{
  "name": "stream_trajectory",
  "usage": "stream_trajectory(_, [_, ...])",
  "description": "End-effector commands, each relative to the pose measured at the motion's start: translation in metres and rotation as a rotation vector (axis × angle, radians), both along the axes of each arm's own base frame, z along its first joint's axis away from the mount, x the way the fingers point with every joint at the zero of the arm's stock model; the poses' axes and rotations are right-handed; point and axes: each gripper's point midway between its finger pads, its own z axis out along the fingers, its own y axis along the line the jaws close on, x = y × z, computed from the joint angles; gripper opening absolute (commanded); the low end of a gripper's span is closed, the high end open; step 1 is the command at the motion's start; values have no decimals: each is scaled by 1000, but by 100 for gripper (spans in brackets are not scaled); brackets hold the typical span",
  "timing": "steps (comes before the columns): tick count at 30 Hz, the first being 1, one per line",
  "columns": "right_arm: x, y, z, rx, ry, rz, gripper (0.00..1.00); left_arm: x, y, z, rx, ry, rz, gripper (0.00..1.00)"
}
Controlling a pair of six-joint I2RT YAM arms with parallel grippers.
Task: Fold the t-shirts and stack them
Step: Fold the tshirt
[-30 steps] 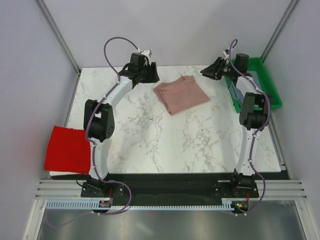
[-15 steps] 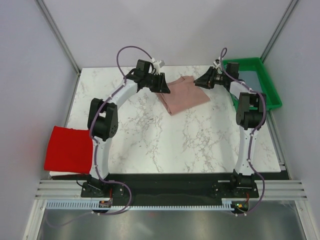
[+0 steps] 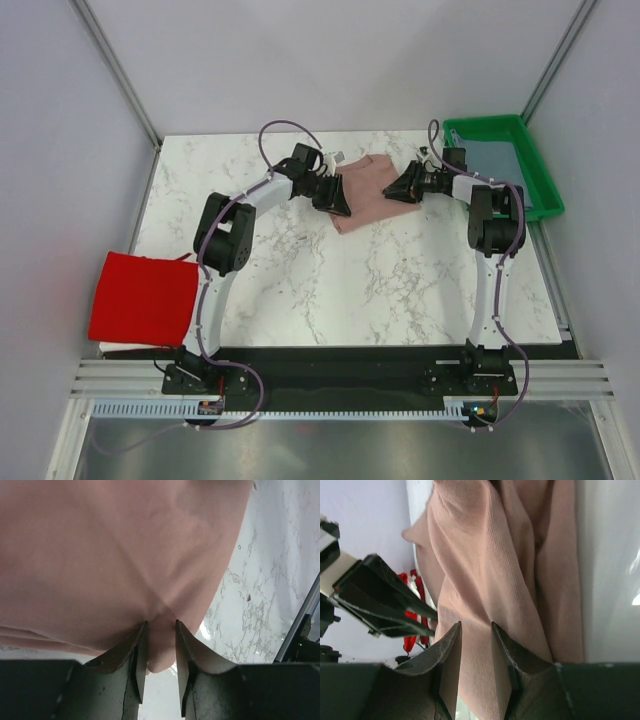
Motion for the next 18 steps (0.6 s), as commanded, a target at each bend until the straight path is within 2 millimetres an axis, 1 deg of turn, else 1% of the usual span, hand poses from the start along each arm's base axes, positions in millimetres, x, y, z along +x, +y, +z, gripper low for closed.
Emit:
stream_trajectory(1, [-27,-8,-1,-122,7,24,38,-3,7,7,-6,4,3,35])
stream_trajectory(2, [-32,-11,-5,-156,-9,37,38,-2,12,6,3,2,6,35])
stream_trajectory(3, [-36,-13,-1,-185,-14,35,38,-2,15,5,9,1,6,35])
stream_trajectory(4, [-50,-13,-9,-199,23,42,38,-3,17,5,16,1,4,35])
stream_trajectory(5, [-55,-14,-8,-211,20,46,38,-4,21,3,25,9,3,35])
stream_trajectory(6, [-58,-16,-2,-226,12,39,38,-7,23,7,22,10,-4,34])
stream_trajectory(7, [-67,-15,-6,-229,36,42,38,-9,25,9,25,12,-10,34])
stream_trajectory(8, [-71,-15,-5,-234,41,41,38,-11,26,10,28,9,-26,33])
stream_trajectory(9, [-73,-15,3,-240,27,37,38,-20,29,11,38,39,-35,32])
stream_trajectory(10, [-81,-14,-1,-252,48,36,38,-23,30,13,42,47,-41,32])
stream_trajectory(11, [-85,-14,-1,-259,50,36,38,-28,34,10,51,66,-46,31])
stream_trajectory(12, [-87,-13,8,-263,38,33,37,-35,37,11,56,90,-50,30])
stream_trajectory(13, [-96,-11,5,-260,56,39,38,-39,39,16,55,94,-50,30])
stream_trajectory(14, [-100,-12,6,-266,57,35,38,-46,42,14,56,117,-50,29])
stream_trajectory(15, [-107,-1,12,-270,46,57,38,-51,43,17,52,128,-52,29])
stream_trajectory(16, [-116,1,9,-275,63,63,38,-55,44,28,42,113,-52,29])
stream_trajectory(17, [-120,3,11,-279,64,63,38,-62,47,26,48,132,-47,29])
stream_trajectory(18, [-122,4,20,-281,46,63,38,-65,48,29,49,133,-44,30])
